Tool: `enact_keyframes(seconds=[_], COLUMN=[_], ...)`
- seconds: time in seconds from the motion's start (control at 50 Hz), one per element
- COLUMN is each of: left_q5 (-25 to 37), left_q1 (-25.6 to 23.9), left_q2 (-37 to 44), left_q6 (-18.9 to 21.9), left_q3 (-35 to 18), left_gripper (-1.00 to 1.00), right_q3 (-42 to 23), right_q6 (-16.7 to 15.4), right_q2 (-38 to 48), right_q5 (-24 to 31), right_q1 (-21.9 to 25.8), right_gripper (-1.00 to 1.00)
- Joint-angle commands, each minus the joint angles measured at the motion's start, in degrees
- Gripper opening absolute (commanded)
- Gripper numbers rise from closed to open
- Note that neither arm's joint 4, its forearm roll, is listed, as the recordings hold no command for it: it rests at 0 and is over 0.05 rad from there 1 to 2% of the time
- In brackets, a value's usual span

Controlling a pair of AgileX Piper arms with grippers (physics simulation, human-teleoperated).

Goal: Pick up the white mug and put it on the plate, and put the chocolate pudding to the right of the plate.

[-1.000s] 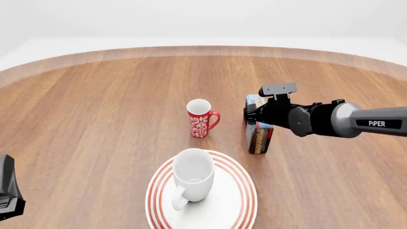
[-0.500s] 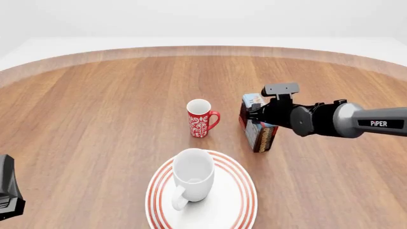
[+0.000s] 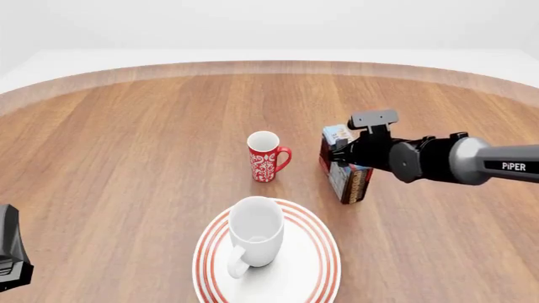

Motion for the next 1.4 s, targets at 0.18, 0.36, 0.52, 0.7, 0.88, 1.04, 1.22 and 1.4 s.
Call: enact_keyframes(seconds=[0.18,0.36,0.52,0.7,0.88,1.04,1.22,1.4], left_q5=[0.01,0.01,-0.01,0.0,0.01,-0.02,0.11,0.16], left_q1=[-0.01,0.0,-0.02,-0.05,-0.01,-0.14,-0.12,-0.17], left_q2=[0.0,0.0,0.0,0.0,0.0,0.0,0.0,0.0], left_q6=[0.03,0.01,0.01,0.04,0.54,0.69,0.86,0.96], left_q3=[0.0,0.0,0.0,0.0,-0.01,0.03,-0.06,-0.13], left_gripper=[1.0,1.0,1.0,1.0,1.0,1.0,1.0,1.0], right_q3=[0.14,0.74,1.71,2.52,4.09,6.06,7.44,8.76], right_q6=[2.36,2.9,3.73,4.46,4.92,5.33,5.7,5.91], right_q2=[-3.94,-6.1,-8.43,-10.94,-12.61,-13.94,-16.08,-18.41], right_q5=[2.98,4.04,5.03,6.19,6.15,5.61,6.18,6.83], right_q1=[0.92,1.36,1.54,1.97,2.02,1.81,1.76,1.61], right_gripper=[-1.0,-1.0,-1.0,-1.0,-1.0,-1.0,-1.0,-1.0])
